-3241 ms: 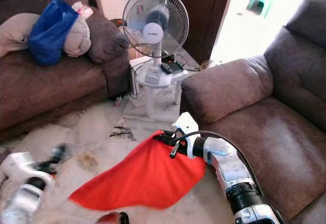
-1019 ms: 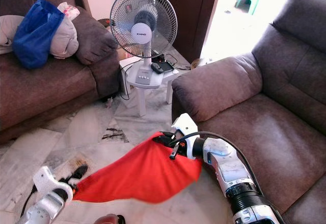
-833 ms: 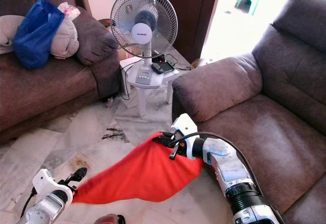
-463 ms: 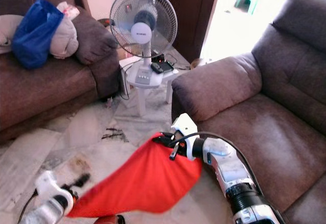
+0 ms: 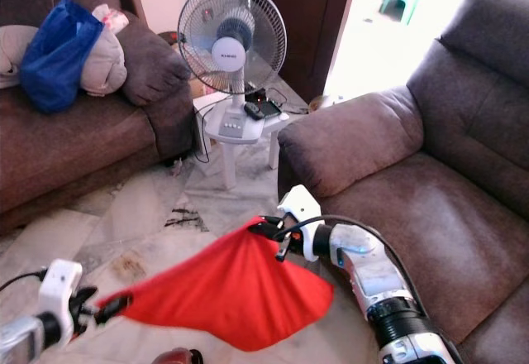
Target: Move the pillow to the sofa from floor
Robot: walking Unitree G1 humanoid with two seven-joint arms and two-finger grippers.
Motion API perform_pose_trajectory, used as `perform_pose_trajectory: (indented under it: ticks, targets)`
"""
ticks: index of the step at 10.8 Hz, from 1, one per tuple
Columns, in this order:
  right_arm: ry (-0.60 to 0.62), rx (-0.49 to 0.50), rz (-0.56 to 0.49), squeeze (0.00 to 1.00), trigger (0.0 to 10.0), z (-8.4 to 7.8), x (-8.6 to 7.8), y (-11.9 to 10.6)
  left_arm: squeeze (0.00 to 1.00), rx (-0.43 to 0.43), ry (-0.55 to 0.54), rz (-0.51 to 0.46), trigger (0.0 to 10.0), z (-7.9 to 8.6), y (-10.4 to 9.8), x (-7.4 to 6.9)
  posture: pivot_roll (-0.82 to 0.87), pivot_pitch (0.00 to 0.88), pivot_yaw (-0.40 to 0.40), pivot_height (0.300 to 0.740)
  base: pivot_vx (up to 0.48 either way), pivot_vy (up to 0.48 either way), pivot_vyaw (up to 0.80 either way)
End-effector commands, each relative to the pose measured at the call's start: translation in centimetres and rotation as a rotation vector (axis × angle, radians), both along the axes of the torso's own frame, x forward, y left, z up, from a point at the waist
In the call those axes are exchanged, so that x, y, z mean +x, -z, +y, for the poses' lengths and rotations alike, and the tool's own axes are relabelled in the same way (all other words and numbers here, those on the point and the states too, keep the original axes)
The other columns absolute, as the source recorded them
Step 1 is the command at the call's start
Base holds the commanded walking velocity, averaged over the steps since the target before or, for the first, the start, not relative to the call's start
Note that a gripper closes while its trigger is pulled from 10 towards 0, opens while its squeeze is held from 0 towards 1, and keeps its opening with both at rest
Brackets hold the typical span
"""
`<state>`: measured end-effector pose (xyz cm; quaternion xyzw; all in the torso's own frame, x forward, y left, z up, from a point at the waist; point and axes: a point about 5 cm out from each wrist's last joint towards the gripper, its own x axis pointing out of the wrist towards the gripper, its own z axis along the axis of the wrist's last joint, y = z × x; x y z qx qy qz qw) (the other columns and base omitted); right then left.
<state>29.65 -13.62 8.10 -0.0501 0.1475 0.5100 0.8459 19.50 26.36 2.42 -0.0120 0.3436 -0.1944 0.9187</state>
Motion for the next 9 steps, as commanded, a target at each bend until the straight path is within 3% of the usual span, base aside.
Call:
perform_pose_trajectory:
  ticks: [1, 3, 4, 7, 9]
  targets:
    - [-0.035, 0.053, -0.126, 0.00, 10.0, 0.8, 0.9, -2.8, 0.00, 0.030, 0.058, 0.031, 10.0, 0.3, 0.0, -0.4, 0.13, 0.034, -0.054, 0.740, 0.000, 0.000, 0.00]
    - [-0.042, 0.051, -0.124, 0.00, 10.0, 0.6, 0.8, -2.9, 0.00, 0.011, 0.148, 0.067, 10.0, 1.5, -0.5, -1.0, 0.13, 0.032, -0.056, 0.740, 0.000, 0.000, 0.00]
    - [-0.044, 0.049, -0.124, 0.00, 10.0, 0.3, 0.8, -2.9, 0.00, 0.077, 0.153, 0.089, 10.0, 3.0, -0.7, -1.1, 0.12, 0.031, -0.055, 0.740, 0.000, 0.000, 0.00]
    - [-0.125, 0.053, -0.092, 0.00, 10.0, 0.1, -0.1, -2.6, 0.00, 0.128, 0.283, 0.093, 10.0, 2.7, -1.8, -0.8, 0.12, 0.038, -0.062, 0.740, 0.000, 0.000, 0.00]
    - [-0.191, 0.052, -0.079, 0.00, 10.0, -0.2, -0.7, -2.7, 0.00, 0.088, 0.360, 0.080, 10.0, 1.7, -2.7, -0.6, 0.12, 0.039, -0.063, 0.740, 0.000, 0.000, 0.00]
